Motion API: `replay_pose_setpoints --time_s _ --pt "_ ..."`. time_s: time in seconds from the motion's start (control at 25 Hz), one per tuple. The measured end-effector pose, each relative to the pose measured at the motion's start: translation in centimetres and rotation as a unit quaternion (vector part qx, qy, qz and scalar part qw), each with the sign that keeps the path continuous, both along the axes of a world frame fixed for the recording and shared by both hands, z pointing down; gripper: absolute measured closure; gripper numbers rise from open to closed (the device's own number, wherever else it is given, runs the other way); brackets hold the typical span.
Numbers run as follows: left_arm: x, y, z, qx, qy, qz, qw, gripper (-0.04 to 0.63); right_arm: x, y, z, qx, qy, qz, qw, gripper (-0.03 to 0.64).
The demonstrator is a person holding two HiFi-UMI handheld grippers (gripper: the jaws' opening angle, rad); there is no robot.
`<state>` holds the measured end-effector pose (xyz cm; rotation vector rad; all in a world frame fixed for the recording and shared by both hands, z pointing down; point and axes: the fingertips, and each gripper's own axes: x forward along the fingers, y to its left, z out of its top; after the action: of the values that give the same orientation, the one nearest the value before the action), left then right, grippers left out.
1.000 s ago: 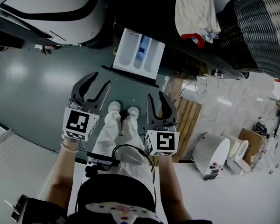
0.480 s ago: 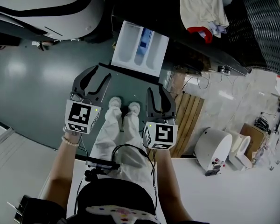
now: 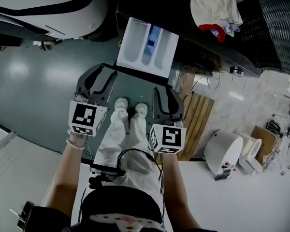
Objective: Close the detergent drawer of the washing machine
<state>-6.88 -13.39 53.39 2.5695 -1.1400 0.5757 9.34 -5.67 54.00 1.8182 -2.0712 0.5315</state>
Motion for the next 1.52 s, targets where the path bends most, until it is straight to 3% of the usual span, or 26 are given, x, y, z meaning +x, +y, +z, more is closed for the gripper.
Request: replay_pose_setpoints --time_s 0.44,1.52 --pt "-0.1 0.0 0.0 -0.004 -0.002 -0.012 0.9999 0.434 0.9 -0.2 0.1 -0.001 -0.002 0.054 0.999 0.54" --pt "0.8 -3.0 -0.2 -0.004 0.003 -0.029 0.9996 0.434 1.8 -3.2 -0.1 -0.006 0.012 0.075 0.997 0.535"
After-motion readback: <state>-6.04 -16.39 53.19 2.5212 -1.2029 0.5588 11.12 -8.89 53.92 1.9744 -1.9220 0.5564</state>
